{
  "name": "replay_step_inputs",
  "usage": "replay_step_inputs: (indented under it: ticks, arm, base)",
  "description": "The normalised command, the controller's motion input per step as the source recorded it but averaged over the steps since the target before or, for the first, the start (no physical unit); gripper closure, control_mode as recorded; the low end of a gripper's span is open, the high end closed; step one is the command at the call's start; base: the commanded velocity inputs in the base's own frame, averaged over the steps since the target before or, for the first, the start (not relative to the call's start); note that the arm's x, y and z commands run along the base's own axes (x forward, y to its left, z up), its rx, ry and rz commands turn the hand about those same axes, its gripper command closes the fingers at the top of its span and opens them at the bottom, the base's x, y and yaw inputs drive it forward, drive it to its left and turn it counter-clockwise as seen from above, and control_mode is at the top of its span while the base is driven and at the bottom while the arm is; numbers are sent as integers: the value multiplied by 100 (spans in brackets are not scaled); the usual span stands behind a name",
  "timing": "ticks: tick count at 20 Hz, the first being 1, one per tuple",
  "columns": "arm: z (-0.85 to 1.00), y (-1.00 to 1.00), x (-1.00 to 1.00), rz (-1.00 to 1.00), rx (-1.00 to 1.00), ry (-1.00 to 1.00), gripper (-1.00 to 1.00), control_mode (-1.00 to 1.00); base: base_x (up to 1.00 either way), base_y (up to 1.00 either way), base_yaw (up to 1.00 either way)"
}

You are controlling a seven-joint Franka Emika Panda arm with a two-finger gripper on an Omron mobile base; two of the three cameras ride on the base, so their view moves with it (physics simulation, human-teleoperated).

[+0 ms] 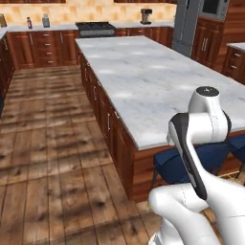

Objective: There is a wine glass and glass cup on the dining counter. Place the wine bottle next to the wine glass and the juice bottle next to the glass cup.

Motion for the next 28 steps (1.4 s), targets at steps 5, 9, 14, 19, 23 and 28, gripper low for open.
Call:
replay_step_inputs:
  ticks: [5, 9, 14, 19, 23, 28]
  arm:
    - [0, 0, 0, 0, 0, 0, -100, 100]
    - [0, 0, 0, 0, 0, 0, -100, 100]
    - [0, 0, 0, 0, 0, 0, -100, 100]
    - [0, 0, 0, 0, 0, 0, -100, 100]
    - [0, 0, 0, 0, 0, 0, -100, 100]
    - [0, 0, 0, 0, 0, 0, -100, 100]
  base:
    - [32, 93, 0]
    - [50, 88, 0]
    - [76, 68, 0]
    - [89, 57, 0]
    - [92, 52, 0]
    - [94, 44, 0]
